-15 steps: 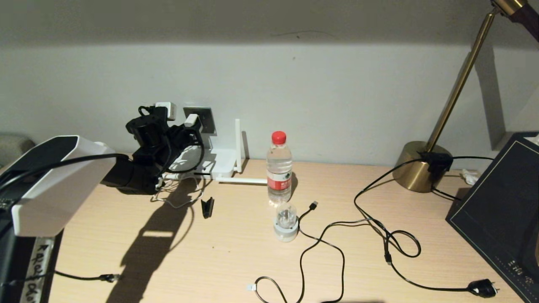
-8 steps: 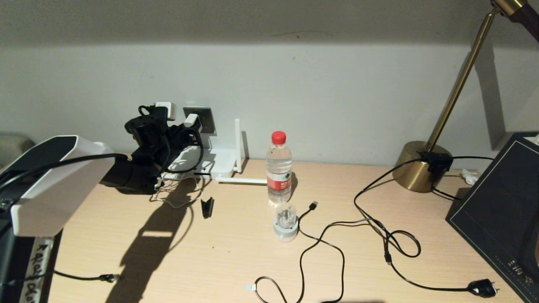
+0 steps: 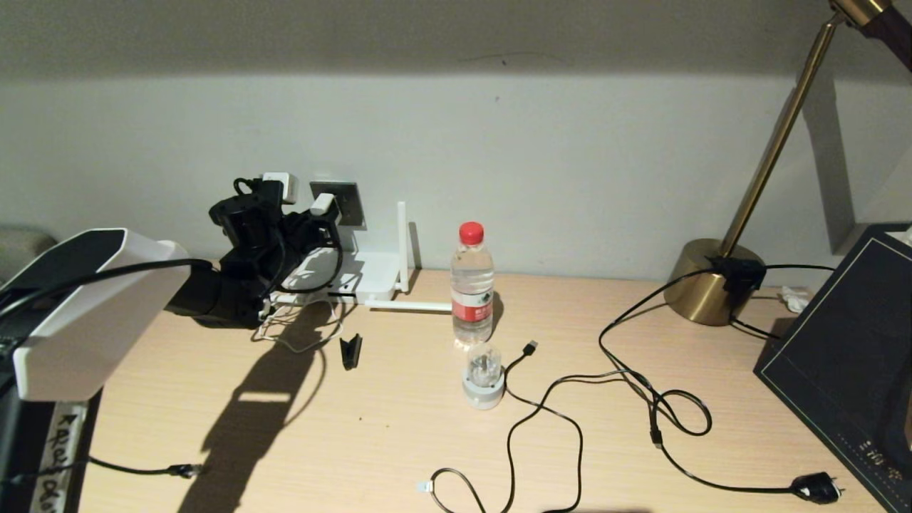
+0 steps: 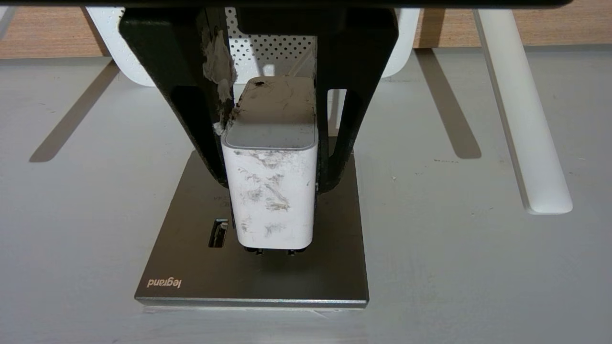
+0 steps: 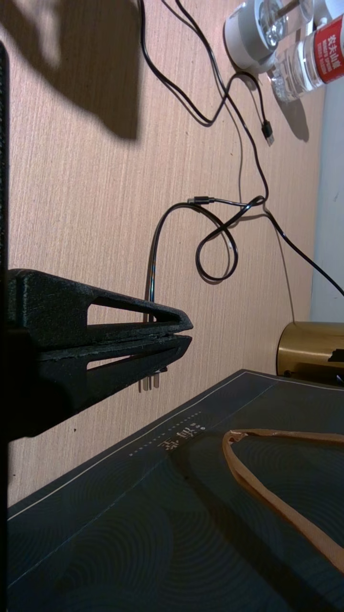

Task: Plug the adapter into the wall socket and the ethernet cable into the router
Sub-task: Plug plug into socket

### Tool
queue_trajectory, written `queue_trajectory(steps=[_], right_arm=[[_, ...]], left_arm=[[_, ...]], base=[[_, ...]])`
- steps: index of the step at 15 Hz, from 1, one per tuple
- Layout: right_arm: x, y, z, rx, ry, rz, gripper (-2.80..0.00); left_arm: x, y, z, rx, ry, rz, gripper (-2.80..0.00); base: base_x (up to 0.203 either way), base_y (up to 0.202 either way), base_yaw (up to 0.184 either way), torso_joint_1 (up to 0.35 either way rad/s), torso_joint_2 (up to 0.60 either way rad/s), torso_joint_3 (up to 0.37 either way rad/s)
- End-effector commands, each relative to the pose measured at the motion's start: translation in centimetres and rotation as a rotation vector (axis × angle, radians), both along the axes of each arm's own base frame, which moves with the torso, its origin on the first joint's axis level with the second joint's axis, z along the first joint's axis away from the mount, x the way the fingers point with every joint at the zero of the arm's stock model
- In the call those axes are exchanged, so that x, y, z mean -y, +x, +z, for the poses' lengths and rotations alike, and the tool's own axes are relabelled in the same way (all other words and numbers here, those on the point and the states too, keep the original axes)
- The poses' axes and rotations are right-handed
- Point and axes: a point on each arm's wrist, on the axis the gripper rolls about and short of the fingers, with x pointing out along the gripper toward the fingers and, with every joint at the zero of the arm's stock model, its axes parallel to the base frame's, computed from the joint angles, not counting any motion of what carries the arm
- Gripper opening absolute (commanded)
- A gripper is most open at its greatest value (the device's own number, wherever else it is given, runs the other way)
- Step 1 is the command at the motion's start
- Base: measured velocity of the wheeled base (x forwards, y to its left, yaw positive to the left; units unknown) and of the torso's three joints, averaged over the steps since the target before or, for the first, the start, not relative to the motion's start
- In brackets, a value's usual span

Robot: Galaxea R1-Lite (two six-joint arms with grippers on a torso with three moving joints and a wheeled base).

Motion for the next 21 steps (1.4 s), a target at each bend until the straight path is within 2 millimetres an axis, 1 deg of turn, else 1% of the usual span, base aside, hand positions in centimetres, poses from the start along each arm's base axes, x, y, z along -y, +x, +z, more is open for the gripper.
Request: queue_trajectory(steps=[1,5,9,13,21], right_arm=[[0.0,0.1,-0.3,-0.010,0.000,0.001,-2.80],[0.0,0.1,-0.3,-0.010,0.000,0.001,-2.80],[0.0,0.1,-0.3,-0.010,0.000,0.001,-2.80],[0.0,0.1,-0.3,-0.010,0.000,0.001,-2.80],[0.0,0.1,-0.3,-0.010,0.000,0.001,-2.80]], left_arm=[[0.0,0.0,0.0,0.001,0.000,0.001,-2.80],[0.0,-0.1,0.4,-0.005,0.001,0.001,-2.80],[0.2,-0.5,1.5,-0.009,0.001,-0.003,-2.80],[0.1,-0.7,2.1,-0.005,0.001,-0.003,-2.80],[0.1,-0.7,2.0,-0.016,0.002,-0.005,-2.80]], base=[[0.000,0.000,0.000,0.000,0.00,0.000],[0.000,0.000,0.000,0.000,0.00,0.000],[0.000,0.000,0.000,0.000,0.00,0.000],[0.000,0.000,0.000,0.000,0.00,0.000],[0.000,0.000,0.000,0.000,0.00,0.000]])
